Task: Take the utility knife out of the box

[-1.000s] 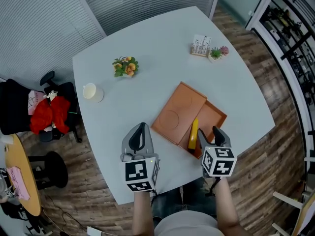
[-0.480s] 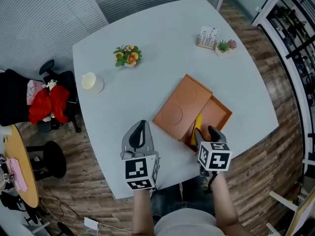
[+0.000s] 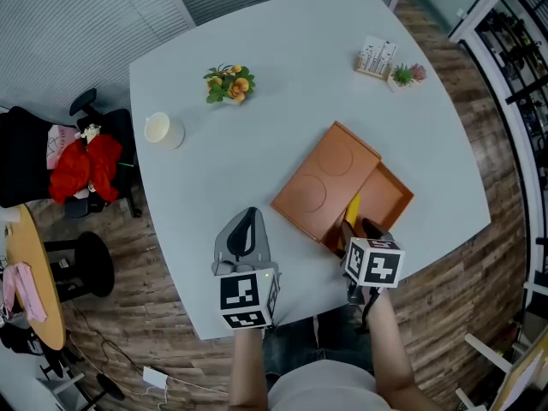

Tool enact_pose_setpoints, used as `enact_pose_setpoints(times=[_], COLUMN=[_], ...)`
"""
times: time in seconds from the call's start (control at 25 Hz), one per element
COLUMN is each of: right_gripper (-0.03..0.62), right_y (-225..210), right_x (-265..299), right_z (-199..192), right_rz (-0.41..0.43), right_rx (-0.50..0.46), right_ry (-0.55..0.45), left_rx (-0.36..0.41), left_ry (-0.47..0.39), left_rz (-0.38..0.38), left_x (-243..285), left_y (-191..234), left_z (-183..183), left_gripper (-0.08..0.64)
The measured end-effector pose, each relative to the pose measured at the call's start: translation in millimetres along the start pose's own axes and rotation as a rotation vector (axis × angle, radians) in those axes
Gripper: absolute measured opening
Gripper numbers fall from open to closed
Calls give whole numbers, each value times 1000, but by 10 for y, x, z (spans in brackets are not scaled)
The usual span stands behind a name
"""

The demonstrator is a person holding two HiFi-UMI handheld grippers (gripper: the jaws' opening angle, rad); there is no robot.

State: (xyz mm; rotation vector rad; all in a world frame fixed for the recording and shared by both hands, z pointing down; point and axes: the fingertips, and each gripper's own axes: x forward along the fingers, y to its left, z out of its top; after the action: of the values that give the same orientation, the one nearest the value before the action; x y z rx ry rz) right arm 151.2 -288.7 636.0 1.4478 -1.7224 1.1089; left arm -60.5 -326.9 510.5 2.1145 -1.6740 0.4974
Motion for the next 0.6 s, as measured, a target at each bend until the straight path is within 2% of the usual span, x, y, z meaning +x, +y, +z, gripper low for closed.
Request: enact_pose_setpoints(times=[0.2,0.6], right_gripper=[213,209], right_y=[-21,-17], right_x=[75,168], right_z=[-60,-163], right_rz=[-19,-75], right_rx=[-2,-84], right_ry=[58,209], left_rx=[-6,-30], left_ry=[14,30], left_rz=[5,25], left_x=[16,21], left_y=[26,131], left_z=[-52,-145], left_gripper=[0,0])
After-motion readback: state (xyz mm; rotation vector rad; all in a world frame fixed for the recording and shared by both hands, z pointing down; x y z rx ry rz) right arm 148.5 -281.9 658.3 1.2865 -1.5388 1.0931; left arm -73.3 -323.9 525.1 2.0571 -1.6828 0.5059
